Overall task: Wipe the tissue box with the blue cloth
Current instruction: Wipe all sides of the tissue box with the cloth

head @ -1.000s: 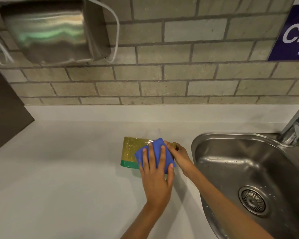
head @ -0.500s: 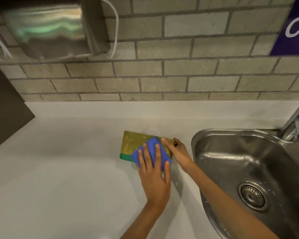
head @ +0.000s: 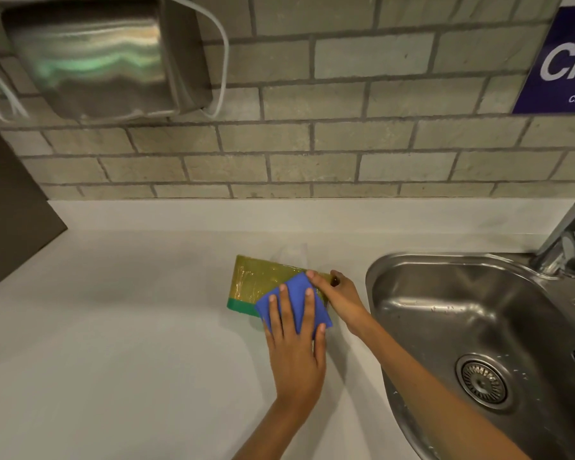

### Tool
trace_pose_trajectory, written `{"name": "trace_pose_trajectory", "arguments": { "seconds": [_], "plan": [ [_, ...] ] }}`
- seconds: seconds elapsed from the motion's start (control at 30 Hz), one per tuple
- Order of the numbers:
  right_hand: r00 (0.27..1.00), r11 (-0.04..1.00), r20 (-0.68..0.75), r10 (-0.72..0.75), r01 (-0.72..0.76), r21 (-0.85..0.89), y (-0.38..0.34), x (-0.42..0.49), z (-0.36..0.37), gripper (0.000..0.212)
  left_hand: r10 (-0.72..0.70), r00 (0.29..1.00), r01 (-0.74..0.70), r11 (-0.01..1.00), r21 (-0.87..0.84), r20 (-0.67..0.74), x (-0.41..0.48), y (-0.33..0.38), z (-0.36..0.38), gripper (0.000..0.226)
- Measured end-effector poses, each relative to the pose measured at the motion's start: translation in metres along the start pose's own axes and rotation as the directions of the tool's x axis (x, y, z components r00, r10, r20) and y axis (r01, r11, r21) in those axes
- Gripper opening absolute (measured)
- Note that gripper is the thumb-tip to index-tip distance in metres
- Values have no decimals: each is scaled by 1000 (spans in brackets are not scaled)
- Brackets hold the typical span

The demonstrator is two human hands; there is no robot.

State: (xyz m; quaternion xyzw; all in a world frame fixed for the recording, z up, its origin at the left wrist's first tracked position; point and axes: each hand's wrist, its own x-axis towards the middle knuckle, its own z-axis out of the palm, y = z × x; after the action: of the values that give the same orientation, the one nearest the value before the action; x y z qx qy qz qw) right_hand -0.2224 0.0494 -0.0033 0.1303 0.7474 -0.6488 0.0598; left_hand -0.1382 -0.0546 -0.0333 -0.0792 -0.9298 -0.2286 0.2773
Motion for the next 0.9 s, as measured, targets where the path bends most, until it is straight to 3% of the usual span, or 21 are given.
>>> {"name": "trace_pose_trajectory", "arguments": {
  "seconds": [0.1,0.2,0.33,0.4,0.5,0.7,0.77,0.9],
  "plan": [
    [1000,1000,6,-5,5,20,1,3,-2,104,2,1000,-2,999,-46,-3,-1,-21,-7,53],
    [1000,1000,11,-15,15,18,1,4,-4,104,-207,978,197,964,-178,-37,17,-39,-16,60],
    [1000,1000,18,3,-3,18,2,5,-3,105,-432,898,391,870,-300,-81,45,-49,-15,52],
    [1000,1000,6,11,-11,21,2,5,-2,106,-370,925,340,907,-247,-85,39,-39,-13,55],
    [1000,999,-1,13,-13,45,1,6,-2,115,-119,992,111,982,-150,-44,6,-21,-1,56],
    [1000,1000,5,7,-7,1,0,8,-6,103,190,982,-190,981,27,2,-12,-31,6,54],
    [1000,1000,4,3,-4,5,-1,8,-7,104,138,990,-138,990,-40,-10,-8,-44,0,51],
    [1000,1000,25,0,0,0,-3,8,-8,104,-122,993,118,967,-228,-3,3,-50,-7,54]
  ]
}}
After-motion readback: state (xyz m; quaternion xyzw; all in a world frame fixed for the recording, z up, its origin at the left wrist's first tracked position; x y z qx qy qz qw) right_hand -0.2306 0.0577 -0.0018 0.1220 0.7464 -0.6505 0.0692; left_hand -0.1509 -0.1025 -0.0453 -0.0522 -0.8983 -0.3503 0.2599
